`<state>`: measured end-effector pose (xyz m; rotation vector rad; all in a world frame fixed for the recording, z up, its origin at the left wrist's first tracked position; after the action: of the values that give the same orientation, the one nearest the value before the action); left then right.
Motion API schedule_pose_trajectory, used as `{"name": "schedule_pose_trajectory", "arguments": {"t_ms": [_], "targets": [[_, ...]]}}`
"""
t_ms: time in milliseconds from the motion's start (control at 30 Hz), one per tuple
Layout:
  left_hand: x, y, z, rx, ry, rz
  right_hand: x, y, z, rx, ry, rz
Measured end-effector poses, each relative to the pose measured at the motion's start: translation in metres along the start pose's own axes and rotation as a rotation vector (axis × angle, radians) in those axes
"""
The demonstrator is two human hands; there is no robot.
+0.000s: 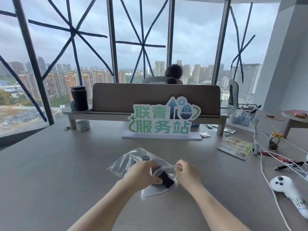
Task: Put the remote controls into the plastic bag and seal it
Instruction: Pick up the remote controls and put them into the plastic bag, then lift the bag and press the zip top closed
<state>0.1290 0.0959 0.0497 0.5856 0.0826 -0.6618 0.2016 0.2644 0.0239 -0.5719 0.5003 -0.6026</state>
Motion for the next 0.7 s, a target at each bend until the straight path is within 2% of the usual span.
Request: {"name": "schedule_pose_trajectory", "arguments": {"t_ms": [100, 167, 267, 300, 400, 500, 567, 700], "targets": [[0.015, -0.020, -0.005, -0.264, -0.061, 0.048, 0.000, 0.005, 0.007, -0.070, 0.037, -0.052], [0.019, -0.027, -0.006, -0.296, -0.036, 0.104, 0.002, 0.004, 0.009, -0.164, -0.014, -0.071], [0.016, -0.028, -0.002, -0.375, -0.023, 0.141, -0.001, -0.001, 0.018, -0.538, -0.066, -0.170], [0.013, -0.028, 0.005, -0.360, 0.026, 0.152, 0.000, -0.004, 0.024, -0.657, -0.084, -0.218], [-0.003, -0.025, 0.042, 0.053, 0.243, 0.297, -0.003, -0.024, 0.050, -0.846, -0.108, -0.285], [-0.026, 0.000, 0.097, 0.408, 0.381, 0.270, -0.016, -0.055, 0.089, -0.940, -0.075, -0.256], [-0.034, 0.021, 0.133, 0.571, 0.387, 0.259, -0.022, -0.074, 0.120, -0.941, -0.037, -0.210], [-0.038, 0.032, 0.161, 0.704, 0.220, 0.288, -0.026, -0.090, 0.144, -0.953, -0.027, -0.188]]}}
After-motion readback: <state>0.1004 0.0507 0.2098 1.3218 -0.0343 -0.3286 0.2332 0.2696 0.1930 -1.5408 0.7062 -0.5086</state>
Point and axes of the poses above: each hand's wrist, its own x-axis away from the middle knuckle, its own z-axis out of the back of the hand, y = z × x, the point moved 5 cm from there along -x, towards the middle knuckle, and after that the axes turned 12 degrees about y, right-handed, at the moved point
